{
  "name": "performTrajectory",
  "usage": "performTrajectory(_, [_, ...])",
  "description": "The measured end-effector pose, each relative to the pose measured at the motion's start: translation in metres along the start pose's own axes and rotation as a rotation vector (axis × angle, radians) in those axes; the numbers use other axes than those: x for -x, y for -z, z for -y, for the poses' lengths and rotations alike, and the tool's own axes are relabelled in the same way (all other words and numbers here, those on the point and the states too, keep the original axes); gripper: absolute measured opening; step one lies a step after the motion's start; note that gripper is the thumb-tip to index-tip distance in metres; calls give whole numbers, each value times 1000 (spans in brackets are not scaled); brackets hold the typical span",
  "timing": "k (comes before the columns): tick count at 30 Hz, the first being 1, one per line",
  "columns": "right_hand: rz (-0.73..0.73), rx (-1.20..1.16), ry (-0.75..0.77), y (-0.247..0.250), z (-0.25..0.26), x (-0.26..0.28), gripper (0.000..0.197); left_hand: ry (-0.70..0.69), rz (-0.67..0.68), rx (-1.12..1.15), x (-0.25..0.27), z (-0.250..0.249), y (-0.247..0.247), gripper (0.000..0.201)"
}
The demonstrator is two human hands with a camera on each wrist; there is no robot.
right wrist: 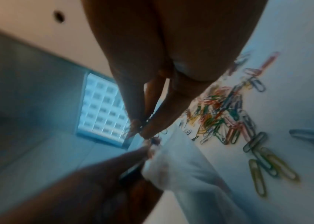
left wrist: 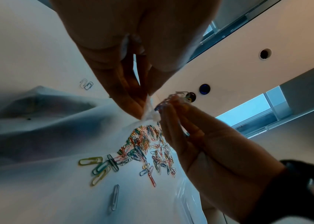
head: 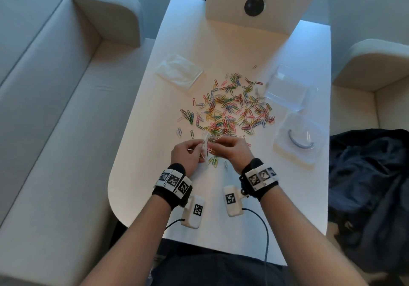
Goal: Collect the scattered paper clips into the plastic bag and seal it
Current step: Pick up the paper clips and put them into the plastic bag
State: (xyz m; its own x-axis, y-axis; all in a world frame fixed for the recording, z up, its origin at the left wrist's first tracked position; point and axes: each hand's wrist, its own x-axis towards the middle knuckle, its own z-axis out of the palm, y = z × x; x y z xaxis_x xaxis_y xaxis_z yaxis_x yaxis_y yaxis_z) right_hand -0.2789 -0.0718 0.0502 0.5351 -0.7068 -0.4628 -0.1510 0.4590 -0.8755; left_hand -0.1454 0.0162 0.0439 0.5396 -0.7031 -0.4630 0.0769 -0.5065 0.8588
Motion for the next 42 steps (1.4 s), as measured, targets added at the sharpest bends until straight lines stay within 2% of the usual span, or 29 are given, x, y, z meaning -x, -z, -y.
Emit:
performTrajectory(4, [-94, 544, 137, -21, 8, -2, 14, -9, -14, 6, -2, -1, 7, 18])
performTrajectory(6, [-52, 809, 145, -30, 14, -3, 19, -10, -8, 13, -4, -1, 11, 18])
performTrajectory(8, [1, 968, 138, -37, 18, -3, 28, -12, 1, 12, -4, -1, 15, 17])
performTrajectory(11, [-10, 1020, 195, -42, 24, -5, 21, -18, 3, 25, -3, -1, 21, 17])
performTrajectory(14, [143, 1199, 168, -46, 34, -6, 18, -16, 8, 49, -1, -1, 30, 18])
performTrajectory(16, [184, 1170, 177, -45, 47, -10, 20, -23, -7, 63, 0, 2, 35, 19])
performTrajectory(19, [30, 893, 291, -42, 69, -29, 28, -25, -44, 93, 4, 4, 46, 19])
performTrajectory(21, [-37, 866, 355, -45, 75, -55, 29, -15, -61, 118, 9, 5, 55, 19])
performTrajectory(23, [42, 1064, 435, -55, 67, -89, 35, -13, -81, 124, 16, 7, 65, 20])
performTrajectory(27, [474, 1715, 467, -82, 28, -144, 58, -12, -138, 131, 24, 13, 84, 19])
performTrajectory(30, [555, 1962, 416, -80, 4, -164, 58, -11, -166, 175, 24, 16, 93, 18])
performTrajectory(35, [479, 1955, 391, -45, -15, -157, 63, -25, -213, 240, 17, 21, 102, 19])
performTrajectory(39, [407, 1860, 513, -26, -29, -137, 49, -22, -234, 299, 14, 25, 103, 20])
performTrajectory(42, [404, 1838, 477, -18, -29, -125, 42, -1, -229, 327, 10, 26, 100, 20])
